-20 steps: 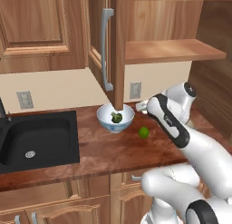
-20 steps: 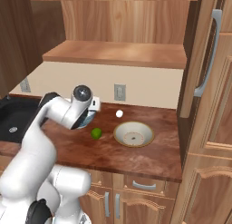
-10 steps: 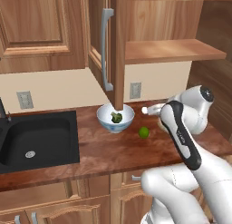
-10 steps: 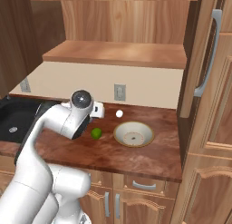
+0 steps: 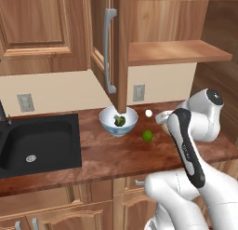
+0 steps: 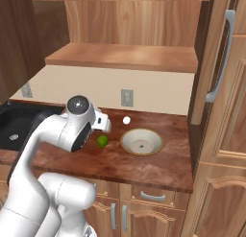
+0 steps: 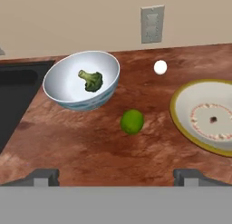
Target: Pick both bowls and place them on the counter. Then place the broccoli in one bowl and place the lime in the other bowl.
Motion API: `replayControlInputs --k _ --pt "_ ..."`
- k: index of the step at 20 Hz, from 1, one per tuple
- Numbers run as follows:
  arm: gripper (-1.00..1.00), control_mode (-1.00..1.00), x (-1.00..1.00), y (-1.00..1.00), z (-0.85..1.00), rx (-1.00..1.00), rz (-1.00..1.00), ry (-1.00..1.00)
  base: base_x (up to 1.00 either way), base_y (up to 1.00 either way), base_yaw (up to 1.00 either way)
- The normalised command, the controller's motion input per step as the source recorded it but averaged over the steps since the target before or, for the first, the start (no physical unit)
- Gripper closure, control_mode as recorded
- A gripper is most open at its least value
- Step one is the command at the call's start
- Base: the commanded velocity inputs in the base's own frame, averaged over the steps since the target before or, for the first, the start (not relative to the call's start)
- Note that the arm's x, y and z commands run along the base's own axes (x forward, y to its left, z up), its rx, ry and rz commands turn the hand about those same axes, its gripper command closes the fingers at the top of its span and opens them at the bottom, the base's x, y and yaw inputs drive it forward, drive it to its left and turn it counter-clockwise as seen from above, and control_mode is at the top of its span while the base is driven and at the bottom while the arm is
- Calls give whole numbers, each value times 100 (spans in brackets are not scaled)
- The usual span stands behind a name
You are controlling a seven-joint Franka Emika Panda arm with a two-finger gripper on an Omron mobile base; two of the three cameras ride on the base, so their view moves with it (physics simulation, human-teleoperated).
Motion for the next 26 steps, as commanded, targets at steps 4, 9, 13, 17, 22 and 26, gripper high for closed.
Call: replayControlInputs --k 4,9,13,17,22,26 --pt "-100 -100 -34 -24 3 0 -5 12 0 0 0" --pt "-100 -100 -31 -11 0 0 -1 7 0 0 0" --pt "-100 -100 -22 0 0 0 0 0 0 0 0" --pt "-100 -100 -1 9 -7 0 5 -1 0 0 0" --pt "-100 -100 12 7 -17 -1 14 -6 0 0 0" --pt "-100 -100 23 1 -11 -6 17 0 0 0 0"
